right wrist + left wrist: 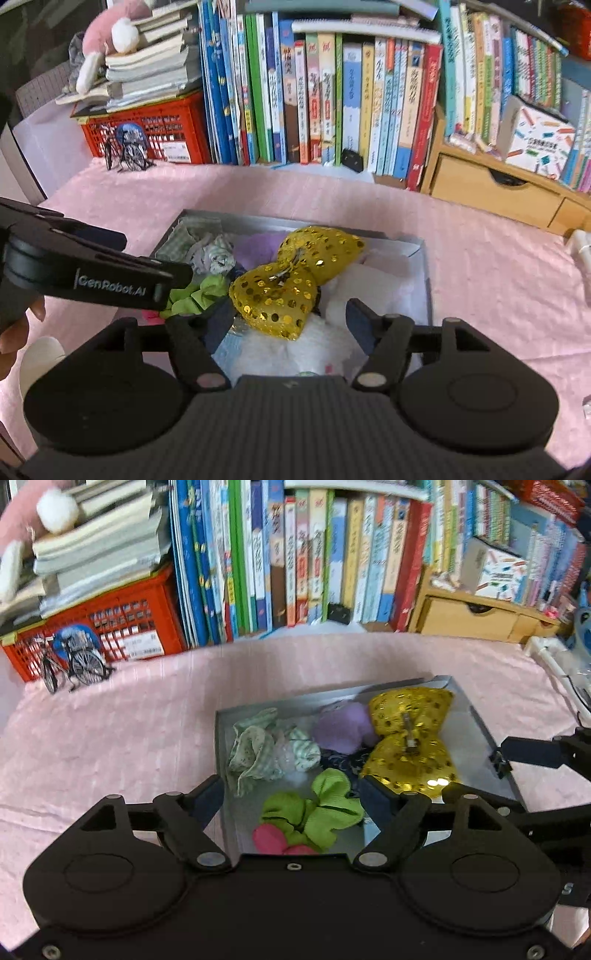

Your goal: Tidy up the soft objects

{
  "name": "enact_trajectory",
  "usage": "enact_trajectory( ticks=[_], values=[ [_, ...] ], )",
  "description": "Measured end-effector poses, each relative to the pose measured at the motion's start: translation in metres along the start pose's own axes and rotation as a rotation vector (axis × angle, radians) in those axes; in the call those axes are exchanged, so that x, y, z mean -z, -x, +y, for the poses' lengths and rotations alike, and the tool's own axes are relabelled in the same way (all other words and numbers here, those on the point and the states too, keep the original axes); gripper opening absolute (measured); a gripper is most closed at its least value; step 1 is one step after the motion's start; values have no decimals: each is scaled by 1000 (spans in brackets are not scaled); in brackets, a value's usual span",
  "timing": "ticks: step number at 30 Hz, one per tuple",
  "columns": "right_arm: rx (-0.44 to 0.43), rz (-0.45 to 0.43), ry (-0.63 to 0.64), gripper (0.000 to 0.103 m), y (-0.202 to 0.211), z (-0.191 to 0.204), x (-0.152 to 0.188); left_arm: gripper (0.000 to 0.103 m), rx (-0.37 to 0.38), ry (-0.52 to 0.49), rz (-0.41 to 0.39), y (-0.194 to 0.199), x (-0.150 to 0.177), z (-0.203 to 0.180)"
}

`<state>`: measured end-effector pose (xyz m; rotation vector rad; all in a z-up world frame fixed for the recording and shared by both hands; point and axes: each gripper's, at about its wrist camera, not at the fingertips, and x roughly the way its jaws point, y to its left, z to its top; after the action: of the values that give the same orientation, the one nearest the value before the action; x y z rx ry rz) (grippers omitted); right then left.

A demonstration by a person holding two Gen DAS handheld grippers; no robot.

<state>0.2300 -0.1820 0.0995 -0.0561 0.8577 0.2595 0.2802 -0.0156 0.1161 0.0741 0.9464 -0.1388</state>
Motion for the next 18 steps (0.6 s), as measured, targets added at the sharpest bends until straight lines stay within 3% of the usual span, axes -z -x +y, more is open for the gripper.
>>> enact_trajectory(
  ticks=[18],
  values=[
    [38, -225, -3, 87, 77, 2, 51, 84, 5, -23, -209, 72, 74, -12]
  ],
)
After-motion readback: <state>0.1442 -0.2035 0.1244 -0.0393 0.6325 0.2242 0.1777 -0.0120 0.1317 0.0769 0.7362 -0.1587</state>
